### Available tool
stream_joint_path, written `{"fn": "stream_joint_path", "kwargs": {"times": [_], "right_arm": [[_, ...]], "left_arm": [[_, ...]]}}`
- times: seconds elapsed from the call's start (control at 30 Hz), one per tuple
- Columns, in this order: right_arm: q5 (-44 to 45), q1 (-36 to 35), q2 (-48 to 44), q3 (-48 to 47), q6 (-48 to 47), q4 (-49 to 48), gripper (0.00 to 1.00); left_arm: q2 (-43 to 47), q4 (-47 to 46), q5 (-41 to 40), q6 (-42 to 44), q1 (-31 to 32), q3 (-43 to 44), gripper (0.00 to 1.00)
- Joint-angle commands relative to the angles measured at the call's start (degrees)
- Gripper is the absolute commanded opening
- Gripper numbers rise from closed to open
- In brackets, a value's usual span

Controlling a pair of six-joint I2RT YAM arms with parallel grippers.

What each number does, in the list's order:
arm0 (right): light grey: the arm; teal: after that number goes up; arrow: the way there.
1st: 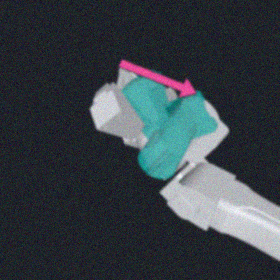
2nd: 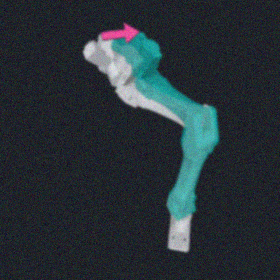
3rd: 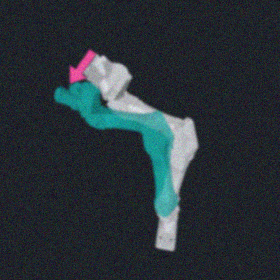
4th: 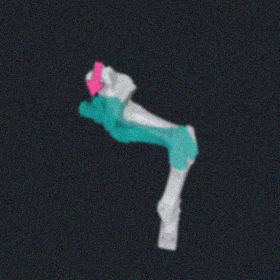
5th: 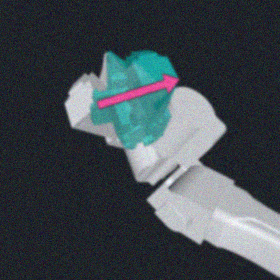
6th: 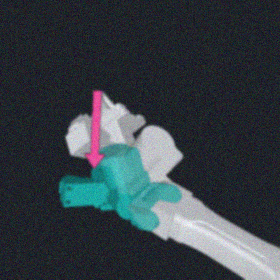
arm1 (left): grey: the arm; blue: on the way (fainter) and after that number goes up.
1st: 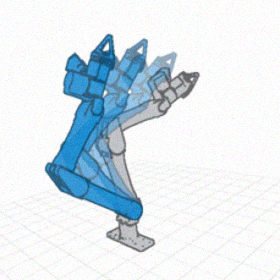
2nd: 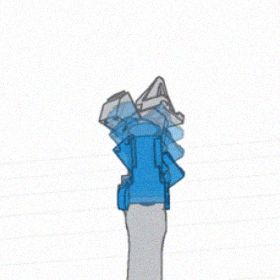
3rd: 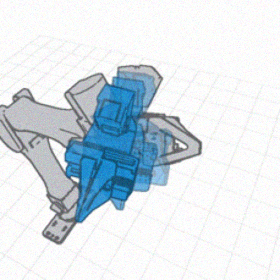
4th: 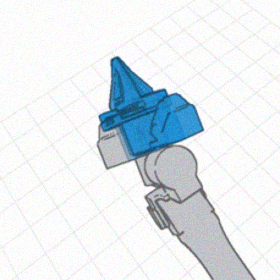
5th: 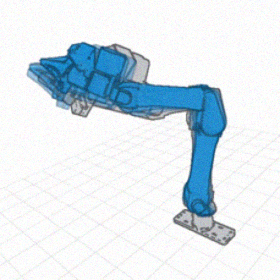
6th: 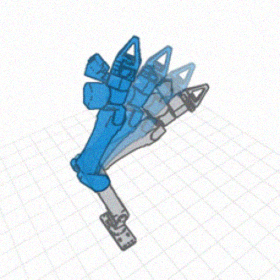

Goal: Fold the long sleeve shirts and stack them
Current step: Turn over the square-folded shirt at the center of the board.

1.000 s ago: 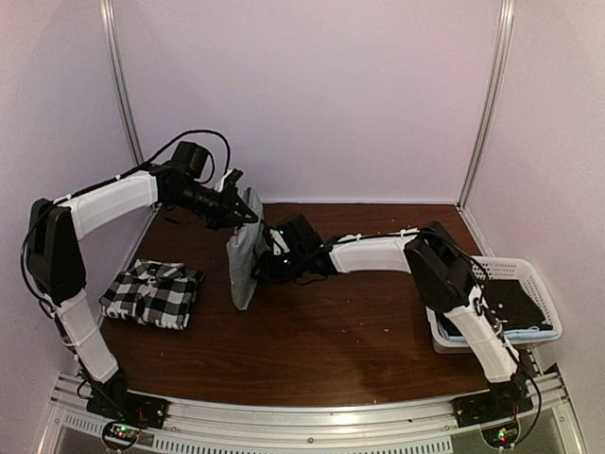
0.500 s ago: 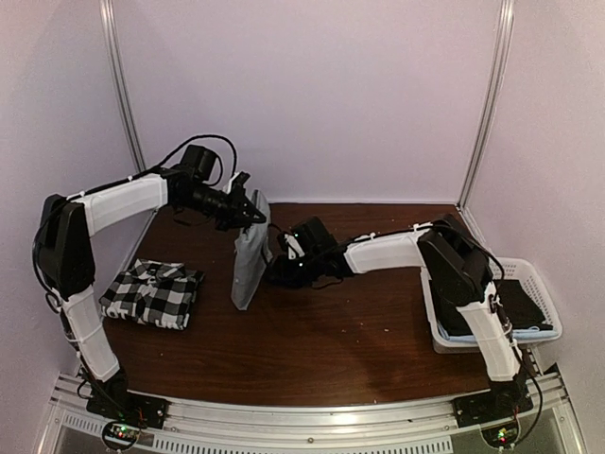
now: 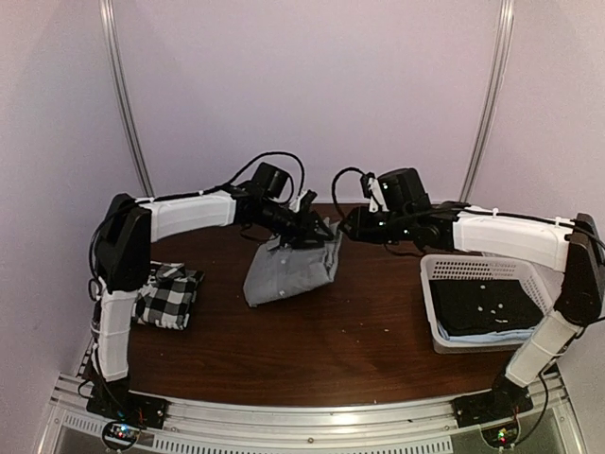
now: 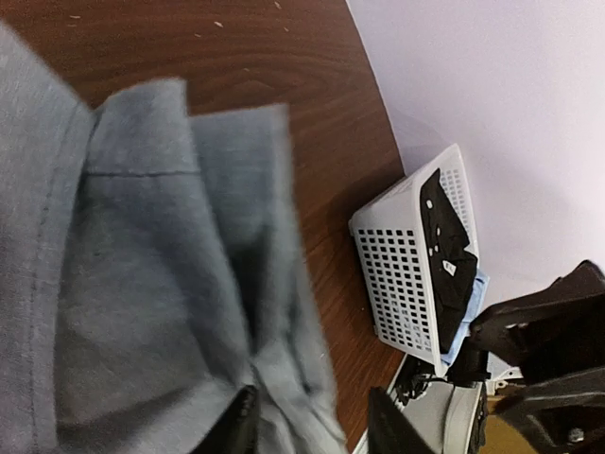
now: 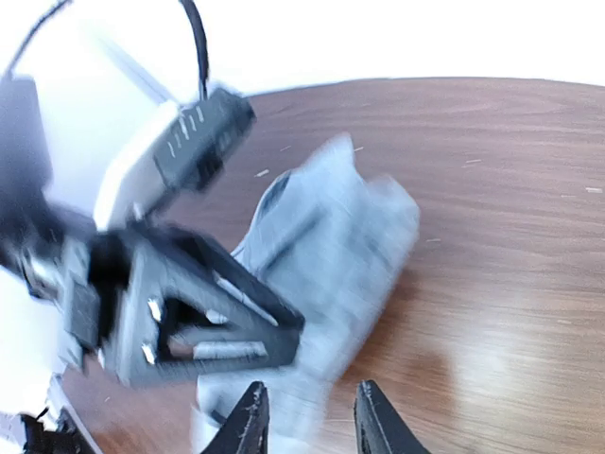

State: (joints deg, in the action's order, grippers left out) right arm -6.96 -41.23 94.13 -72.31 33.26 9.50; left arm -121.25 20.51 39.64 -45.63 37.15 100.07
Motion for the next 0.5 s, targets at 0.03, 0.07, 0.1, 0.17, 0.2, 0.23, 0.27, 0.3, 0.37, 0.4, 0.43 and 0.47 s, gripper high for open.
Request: {"fn": "stream_joint_path", "kwargs": {"times": [0.03,0.07,0.1,0.17,0.2,0.23,0.27,0.3,0.37,0.4,0.43,0.47], "right_arm": [[8.9,2.8,-4.7,7.4,-2.2,6.1,0.34],[9.1,2.9,-5.0,7.7,-2.3,6.4,0.35],[8.9,2.9,-4.9,8.0,-2.3,6.5,0.35],[7.8,2.8,-3.9,8.2,-2.2,6.2,0.37],[7.3,2.9,-3.3,8.1,-2.2,6.1,0.37],[7.2,2.9,-2.5,8.1,-2.1,5.8,0.37],[5.6,2.8,-1.8,8.0,-2.0,5.4,0.37],[4.9,2.8,-1.0,7.8,-1.9,5.3,0.37],[3.7,2.7,0.6,7.2,-1.9,5.1,0.38],[3.0,2.6,1.6,6.9,-2.0,5.1,0.38],[2.2,2.6,2.6,6.5,-2.1,5.2,0.39],[1.5,2.5,3.7,6.2,-2.1,5.3,0.39]], "left_arm": [[-8.5,-5.9,-0.5,-3.6,6.2,10.3,0.54],[-8.4,-6.1,-0.8,-3.6,6.2,10.8,0.56],[-8.1,-5.8,-1.3,-3.1,6.1,11.1,0.58],[-7.1,-4.6,-2.4,-1.9,5.4,11.4,0.61],[-6.5,-4.0,-2.9,-1.5,4.9,11.0,0.61],[-5.8,-3.6,-3.2,-1.0,4.3,10.1,0.61],[-4.7,-3.5,-3.9,-0.5,3.4,8.7,0.61],[-3.6,-3.4,-4.7,0.0,2.6,7.0,0.61],[-1.2,-2.0,-7.0,1.8,0.8,3.5,0.61],[0.0,-1.1,-8.4,2.8,-0.1,1.5,0.61],[1.3,-0.5,-9.2,3.7,-1.2,-0.5,0.61],[3.0,-0.5,-9.5,4.4,-2.5,-3.2,0.61]]}}
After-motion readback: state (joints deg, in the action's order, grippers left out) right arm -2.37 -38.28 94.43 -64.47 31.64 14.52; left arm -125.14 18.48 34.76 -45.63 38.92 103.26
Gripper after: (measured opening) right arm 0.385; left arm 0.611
